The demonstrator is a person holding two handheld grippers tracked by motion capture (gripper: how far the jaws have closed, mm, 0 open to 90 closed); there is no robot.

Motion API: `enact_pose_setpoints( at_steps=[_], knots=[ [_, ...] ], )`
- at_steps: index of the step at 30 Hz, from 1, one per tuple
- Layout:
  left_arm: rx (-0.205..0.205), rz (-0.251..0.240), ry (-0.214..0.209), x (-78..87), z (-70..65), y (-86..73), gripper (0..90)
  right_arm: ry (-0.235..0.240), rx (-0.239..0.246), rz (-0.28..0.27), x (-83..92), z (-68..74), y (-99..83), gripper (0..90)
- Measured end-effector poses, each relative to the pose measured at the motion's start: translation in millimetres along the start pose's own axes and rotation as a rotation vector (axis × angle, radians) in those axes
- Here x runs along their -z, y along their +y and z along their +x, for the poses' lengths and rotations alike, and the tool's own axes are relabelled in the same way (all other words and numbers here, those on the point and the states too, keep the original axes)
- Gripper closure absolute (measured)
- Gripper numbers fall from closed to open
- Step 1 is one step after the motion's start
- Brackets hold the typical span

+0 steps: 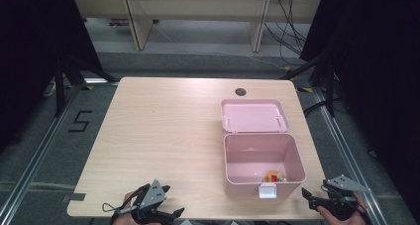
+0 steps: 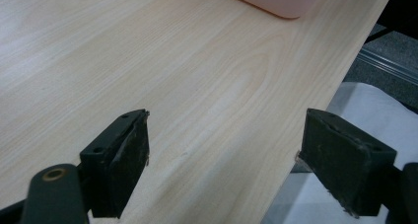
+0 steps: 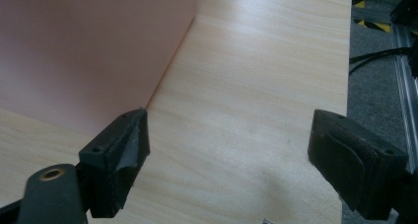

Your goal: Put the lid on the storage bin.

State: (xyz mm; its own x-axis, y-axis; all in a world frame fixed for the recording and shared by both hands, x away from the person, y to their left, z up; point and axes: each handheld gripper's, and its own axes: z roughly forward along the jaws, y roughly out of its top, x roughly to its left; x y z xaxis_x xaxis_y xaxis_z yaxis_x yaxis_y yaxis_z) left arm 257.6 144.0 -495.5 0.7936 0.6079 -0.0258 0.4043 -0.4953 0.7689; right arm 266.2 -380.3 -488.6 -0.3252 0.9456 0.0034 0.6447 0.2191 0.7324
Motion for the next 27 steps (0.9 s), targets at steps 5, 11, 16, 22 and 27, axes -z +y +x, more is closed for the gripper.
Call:
enact_pose_setpoints(
  at_steps=[5,11,16,22,27],
  knots=[
    [0.002,-0.001,0.000,0.0,0.8,0.2,17.9,-0.002,-0.013,0.007,1.4,-0.9,-0.4,16.8],
    [0.037,-0.024,0.000,-0.2,0.0,0.7,18.0,-0.016,-0.031,0.004,1.5,-3.2,-0.8,17.0],
    [0.047,-0.035,0.000,0.5,1.2,2.6,18.4,-0.018,-0.030,0.006,1.3,-4.1,-1.4,17.1],
    [0.043,-0.039,0.000,0.0,2.5,6.5,18.4,-0.014,-0.047,0.019,0.5,-2.5,-2.5,17.5],
    [0.095,-0.087,-0.024,-1.0,5.3,12.2,18.7,-0.017,-0.021,0.016,-1.3,-4.7,-2.6,17.7]
  ],
)
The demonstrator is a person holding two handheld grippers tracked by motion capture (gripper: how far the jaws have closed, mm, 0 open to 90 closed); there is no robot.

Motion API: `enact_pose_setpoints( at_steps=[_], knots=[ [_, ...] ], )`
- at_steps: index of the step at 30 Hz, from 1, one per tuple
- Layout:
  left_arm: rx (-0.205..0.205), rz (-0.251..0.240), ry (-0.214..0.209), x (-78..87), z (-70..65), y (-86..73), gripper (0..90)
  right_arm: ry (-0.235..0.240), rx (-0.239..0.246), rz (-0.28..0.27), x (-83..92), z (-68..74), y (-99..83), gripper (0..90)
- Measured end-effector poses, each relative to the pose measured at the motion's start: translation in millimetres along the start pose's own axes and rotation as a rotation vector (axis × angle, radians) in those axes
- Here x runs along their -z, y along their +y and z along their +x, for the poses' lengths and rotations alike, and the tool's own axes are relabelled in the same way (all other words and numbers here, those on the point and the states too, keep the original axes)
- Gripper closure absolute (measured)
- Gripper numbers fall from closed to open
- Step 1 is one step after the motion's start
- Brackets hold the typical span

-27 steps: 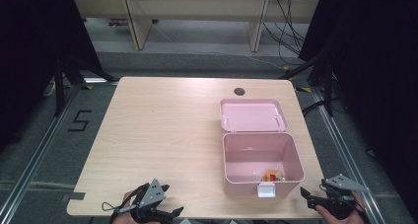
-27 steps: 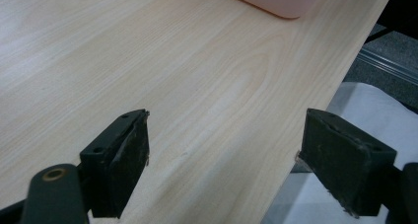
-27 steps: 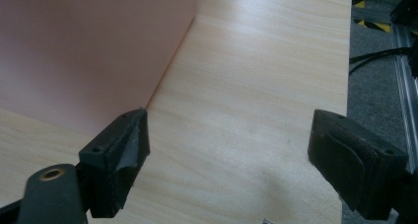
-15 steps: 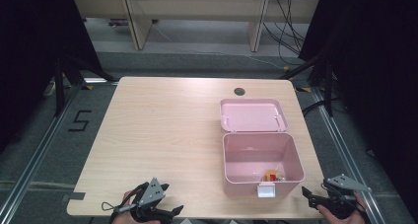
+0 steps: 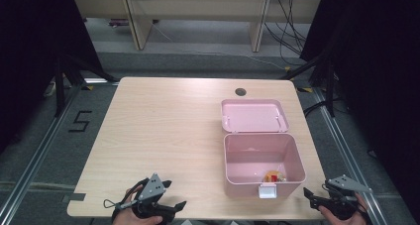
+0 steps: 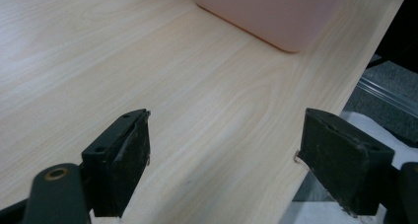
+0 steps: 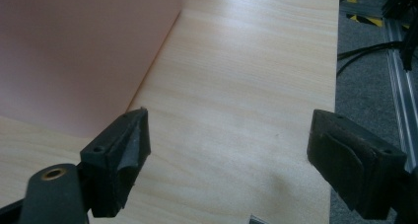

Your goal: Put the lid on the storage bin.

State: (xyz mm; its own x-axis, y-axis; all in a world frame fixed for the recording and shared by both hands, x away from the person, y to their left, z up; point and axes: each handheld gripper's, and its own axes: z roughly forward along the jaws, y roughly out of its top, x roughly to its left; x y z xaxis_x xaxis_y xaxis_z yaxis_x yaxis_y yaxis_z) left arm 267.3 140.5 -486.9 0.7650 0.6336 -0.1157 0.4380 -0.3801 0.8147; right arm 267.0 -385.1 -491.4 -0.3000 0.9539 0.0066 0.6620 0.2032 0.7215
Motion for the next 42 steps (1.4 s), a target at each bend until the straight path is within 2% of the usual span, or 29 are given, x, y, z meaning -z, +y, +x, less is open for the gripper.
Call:
enact_pose_setpoints(
  at_steps=[1,2,5,6,7,8,12,17,21,24,25,26,27,31,34,35,41,42],
  knots=[
    [-0.013,0.019,0.007,0.9,3.0,3.8,18.7,-0.004,0.007,0.006,0.8,0.0,0.3,17.8],
    [0.003,0.002,0.004,-1.0,2.7,5.9,18.7,-0.005,0.003,0.003,0.4,0.5,0.4,17.8],
    [-0.007,0.006,0.004,-3.9,6.0,14.4,18.7,-0.002,0.007,0.005,0.1,0.1,0.2,18.0],
    [0.006,-0.007,-0.002,-5.3,5.6,17.6,18.9,-0.004,0.013,0.004,-0.1,-0.4,0.0,18.0],
    [-0.003,-0.001,-0.003,-5.5,6.7,21.1,19.0,0.004,-0.017,0.005,0.1,1.7,-0.3,18.0],
    [0.006,-0.013,-0.006,-7.3,6.5,24.0,19.0,0.009,-0.037,0.013,0.3,3.1,-0.6,18.0],
    [0.008,-0.031,-0.009,-11.5,6.5,34.2,18.9,0.007,-0.035,0.011,-0.1,2.7,-1.0,18.0],
    [0.001,-0.027,-0.013,-16.5,7.6,44.3,19.0,0.014,-0.042,0.013,-1.4,2.8,-1.3,18.1],
    [-0.020,-0.018,-0.020,-20.5,8.3,52.8,19.1,0.002,0.001,0.004,-0.6,-0.7,-1.6,18.3],
    [0.000,-0.047,-0.036,-24.0,7.7,60.6,20.9,0.004,0.000,0.008,-1.1,-1.0,-1.7,18.3],
    [0.001,-0.048,-0.046,-24.6,8.6,63.8,20.6,-0.002,0.027,-0.002,-2.6,-2.3,-2.5,18.3],
    [0.001,-0.048,-0.046,-24.6,8.6,63.8,20.5,0.009,0.020,0.003,-3.2,-1.6,-2.7,18.3],
    [0.008,-0.053,-0.050,-25.8,9.6,69.3,20.4,0.011,-0.009,0.011,-2.2,0.5,-2.2,18.3],
    [0.014,-0.062,-0.065,-31.8,9.5,80.9,20.3,0.011,0.016,0.007,-2.7,-1.4,-2.4,18.5],
    [0.011,-0.065,-0.076,-37.0,9.3,87.4,21.2,0.012,-0.002,0.010,-2.7,-0.7,-2.5,18.4],
    [0.011,-0.060,-0.069,-37.2,9.3,89.9,21.5,0.001,0.005,0.008,-1.9,-1.1,-2.5,18.5],
    [0.034,-0.070,-0.084,-43.0,14.9,104.8,24.7,0.018,0.004,0.011,-2.8,-0.9,-2.8,18.6],
    [0.039,-0.070,-0.075,-44.1,14.8,106.6,24.6,0.011,0.001,0.013,-2.9,-0.7,-2.7,18.6]
  ],
)
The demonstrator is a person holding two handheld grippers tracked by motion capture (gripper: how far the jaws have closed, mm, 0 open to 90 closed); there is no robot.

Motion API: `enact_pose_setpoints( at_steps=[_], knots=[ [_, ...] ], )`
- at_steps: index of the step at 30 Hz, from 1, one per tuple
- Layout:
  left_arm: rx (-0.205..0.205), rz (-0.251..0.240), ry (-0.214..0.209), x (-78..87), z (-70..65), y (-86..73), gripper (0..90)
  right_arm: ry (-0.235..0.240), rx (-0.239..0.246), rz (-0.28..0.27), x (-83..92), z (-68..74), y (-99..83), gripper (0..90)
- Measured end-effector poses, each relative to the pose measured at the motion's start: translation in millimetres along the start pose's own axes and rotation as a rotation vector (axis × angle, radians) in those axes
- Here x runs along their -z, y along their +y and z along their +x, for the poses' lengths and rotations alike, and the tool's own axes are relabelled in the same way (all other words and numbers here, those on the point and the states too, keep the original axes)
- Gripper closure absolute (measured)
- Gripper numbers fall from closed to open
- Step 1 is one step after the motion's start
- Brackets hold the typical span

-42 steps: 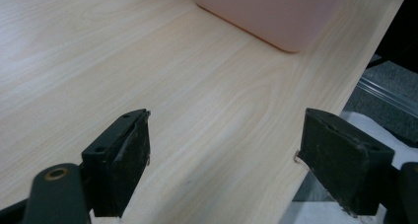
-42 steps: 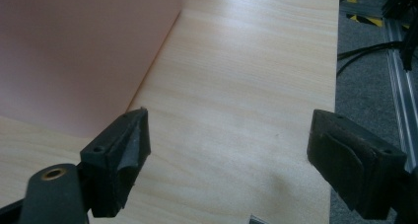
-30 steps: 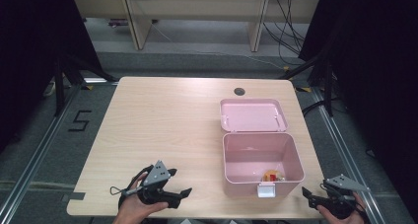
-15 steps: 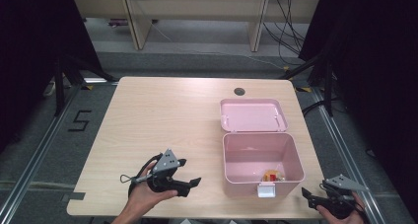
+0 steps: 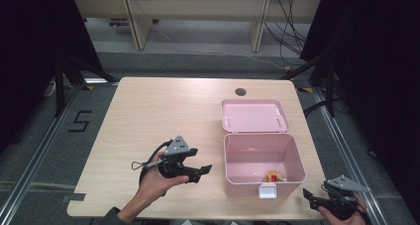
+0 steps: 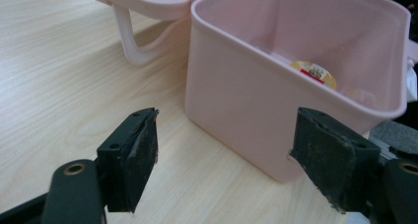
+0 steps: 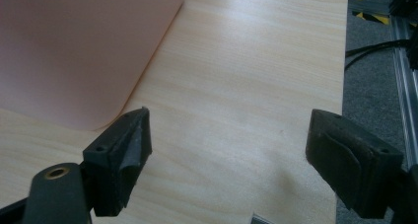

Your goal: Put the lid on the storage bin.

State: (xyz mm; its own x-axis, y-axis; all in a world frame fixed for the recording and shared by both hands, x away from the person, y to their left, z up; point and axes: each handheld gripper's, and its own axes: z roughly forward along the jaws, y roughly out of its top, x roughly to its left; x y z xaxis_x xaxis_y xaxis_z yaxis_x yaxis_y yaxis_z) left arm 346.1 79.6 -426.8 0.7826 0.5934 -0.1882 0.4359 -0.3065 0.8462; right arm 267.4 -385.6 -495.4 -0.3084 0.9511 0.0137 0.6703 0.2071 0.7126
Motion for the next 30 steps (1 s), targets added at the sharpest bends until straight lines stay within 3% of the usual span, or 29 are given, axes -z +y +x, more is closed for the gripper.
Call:
enact_pose_setpoints(
  at_steps=[5,8,11,12,13,18,21,22,30],
  knots=[
    [-0.002,-0.003,-0.016,-7.5,-0.6,14.9,26.4,-0.004,0.007,-0.004,0.4,-1.0,0.1,18.6],
    [-0.014,-0.005,-0.015,-13.1,-1.8,23.7,27.3,0.008,-0.035,0.009,-0.1,1.4,-0.8,18.6],
    [-0.015,0.002,-0.018,-20.8,-2.5,29.5,30.0,0.009,-0.029,0.007,-0.7,1.0,-0.8,18.6],
    [-0.012,-0.001,-0.019,-24.0,-2.7,30.8,30.4,0.000,0.009,-0.003,-1.0,-1.9,-0.4,18.6],
    [-0.014,-0.001,-0.012,-26.6,-3.1,32.3,30.8,0.010,-0.030,0.008,-0.6,0.9,-0.8,18.6],
    [-0.012,0.006,-0.007,-36.9,-3.3,41.3,33.2,0.010,-0.036,0.009,-0.6,0.7,-1.0,18.6],
    [-0.007,0.003,-0.012,-41.7,-2.6,48.8,35.0,0.009,-0.030,0.004,-0.8,0.3,-1.2,18.6],
    [-0.007,-0.005,0.002,-43.6,-2.8,50.6,36.1,-0.001,0.002,-0.004,-1.4,-2.4,-1.0,18.6],
    [-0.024,0.040,0.015,-62.2,-1.3,58.8,46.0,0.018,-0.018,0.000,-2.8,-3.0,-2.3,18.6]
  ],
)
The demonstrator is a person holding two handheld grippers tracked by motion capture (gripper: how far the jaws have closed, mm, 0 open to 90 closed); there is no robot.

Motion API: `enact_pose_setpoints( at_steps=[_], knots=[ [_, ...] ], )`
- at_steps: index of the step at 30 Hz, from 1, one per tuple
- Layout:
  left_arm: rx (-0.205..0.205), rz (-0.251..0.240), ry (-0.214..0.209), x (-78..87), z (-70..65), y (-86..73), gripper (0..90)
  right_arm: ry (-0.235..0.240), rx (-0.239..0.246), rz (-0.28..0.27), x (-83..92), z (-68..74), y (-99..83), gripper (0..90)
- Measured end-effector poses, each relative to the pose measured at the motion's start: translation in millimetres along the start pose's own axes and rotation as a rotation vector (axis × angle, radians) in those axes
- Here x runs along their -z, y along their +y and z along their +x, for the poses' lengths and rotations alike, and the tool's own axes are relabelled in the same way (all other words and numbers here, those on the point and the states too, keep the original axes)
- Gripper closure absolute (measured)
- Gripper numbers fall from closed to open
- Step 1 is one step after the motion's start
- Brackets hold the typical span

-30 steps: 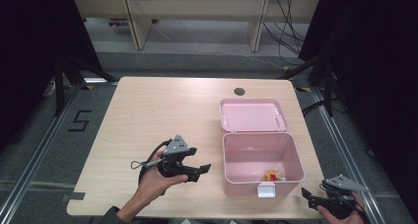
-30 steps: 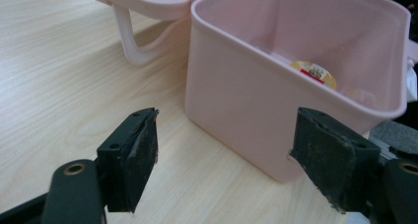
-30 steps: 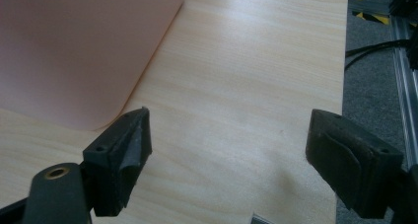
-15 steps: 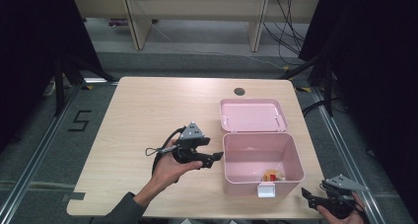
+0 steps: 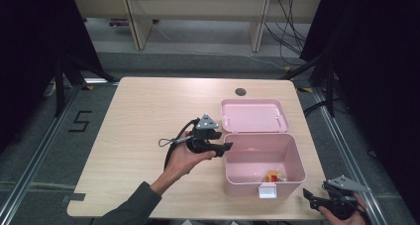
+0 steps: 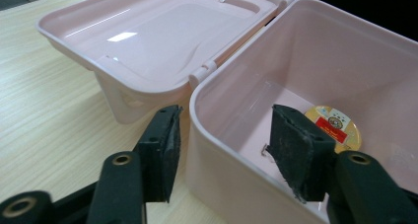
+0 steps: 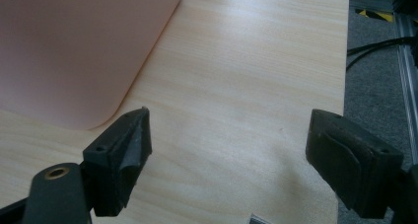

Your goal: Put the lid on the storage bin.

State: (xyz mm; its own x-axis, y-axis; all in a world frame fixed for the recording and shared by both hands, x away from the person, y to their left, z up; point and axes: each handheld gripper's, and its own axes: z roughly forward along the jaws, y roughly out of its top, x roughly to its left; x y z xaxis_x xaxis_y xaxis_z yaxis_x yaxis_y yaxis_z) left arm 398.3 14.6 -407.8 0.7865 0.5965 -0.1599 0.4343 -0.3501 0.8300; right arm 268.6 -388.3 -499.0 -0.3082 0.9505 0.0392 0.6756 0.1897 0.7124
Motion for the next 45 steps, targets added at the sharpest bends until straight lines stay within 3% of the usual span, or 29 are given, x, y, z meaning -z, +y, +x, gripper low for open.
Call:
enact_pose_setpoints(
  at_steps=[2,6,8,9,10,11,17,25,26,28,29,31,33,34,36,38,39,40,41,43,44,45],
  knots=[
    [0.000,0.002,0.006,-1.7,0.2,0.8,48.0,0.000,0.001,0.001,-0.1,0.1,0.0,18.6],
    [-0.017,0.053,0.023,-10.1,2.4,3.2,53.0,-0.011,0.020,-0.002,-0.3,-0.4,0.0,18.6],
    [-0.024,0.066,0.022,-13.3,3.6,4.1,55.8,0.001,-0.017,0.012,-0.7,2.3,-0.2,18.7],
    [-0.023,0.072,0.029,-14.9,3.6,4.3,56.7,-0.009,0.022,0.001,-1.0,-0.6,0.2,18.6],
    [-0.026,0.078,0.034,-16.3,4.1,4.6,57.8,-0.009,0.021,0.001,-0.9,-0.5,0.1,18.7],
    [-0.030,0.083,0.041,-17.6,4.3,5.0,58.8,0.002,-0.020,0.011,-0.6,2.7,-0.2,18.7],
    [-0.025,0.098,0.042,-24.7,5.1,7.2,64.3,-0.005,0.020,-0.001,-1.4,-0.9,0.2,19.0],
    [-0.048,0.123,0.062,-31.7,4.6,12.6,72.9,0.006,0.000,0.006,-2.9,0.8,-0.1,19.1],
    [-0.048,0.123,0.062,-31.7,4.6,12.6,74.2,0.010,-0.020,0.012,-2.1,2.1,0.3,19.2],
    [-0.057,0.133,0.078,-32.8,3.8,14.5,75.6,0.008,-0.014,0.010,-1.9,1.7,0.7,19.2],
    [-0.057,0.135,0.076,-33.0,3.8,14.7,76.0,0.003,0.036,-0.003,-2.4,-2.2,1.8,19.2],
    [-0.057,0.141,0.082,-33.0,3.4,15.6,76.7,0.008,-0.024,0.008,-1.9,0.4,3.2,19.2],
    [-0.061,0.142,0.083,-33.2,3.8,16.0,77.2,0.007,0.013,-0.008,-1.7,-3.6,9.0,19.4],
    [-0.026,0.151,0.082,-32.2,1.9,15.3,77.4,0.015,-0.025,-0.003,-0.8,-1.3,11.1,19.8],
    [-0.058,0.141,0.087,-33.1,3.4,16.0,77.4,0.023,0.013,-0.020,-1.3,-6.4,20.8,21.3],
    [-0.063,0.141,0.092,-33.1,2.3,16.2,77.5,0.024,0.016,-0.030,-1.7,-9.7,31.5,21.5],
    [-0.062,0.142,0.091,-33.1,2.5,16.2,77.5,0.025,-0.006,-0.026,-1.1,-10.3,37.7,21.9],
    [-0.061,0.142,0.092,-33.2,2.7,16.2,77.6,0.023,0.013,-0.027,-1.5,-13.4,44.5,22.2],
    [-0.062,0.143,0.093,-33.2,2.5,16.3,77.6,0.025,-0.014,-0.012,-1.3,-12.8,51.3,22.4],
    [-0.064,0.145,0.095,-33.1,2.1,16.5,77.6,0.021,0.005,-0.024,-1.6,-17.3,65.4,23.3],
    [-0.065,0.145,0.094,-33.0,2.3,16.5,77.6,0.013,0.044,-0.037,-2.9,-21.3,72.1,23.7],
    [-0.063,0.144,0.093,-33.1,2.4,16.4,77.7,0.023,0.019,-0.024,-2.2,-21.1,77.4,24.1]
  ],
)
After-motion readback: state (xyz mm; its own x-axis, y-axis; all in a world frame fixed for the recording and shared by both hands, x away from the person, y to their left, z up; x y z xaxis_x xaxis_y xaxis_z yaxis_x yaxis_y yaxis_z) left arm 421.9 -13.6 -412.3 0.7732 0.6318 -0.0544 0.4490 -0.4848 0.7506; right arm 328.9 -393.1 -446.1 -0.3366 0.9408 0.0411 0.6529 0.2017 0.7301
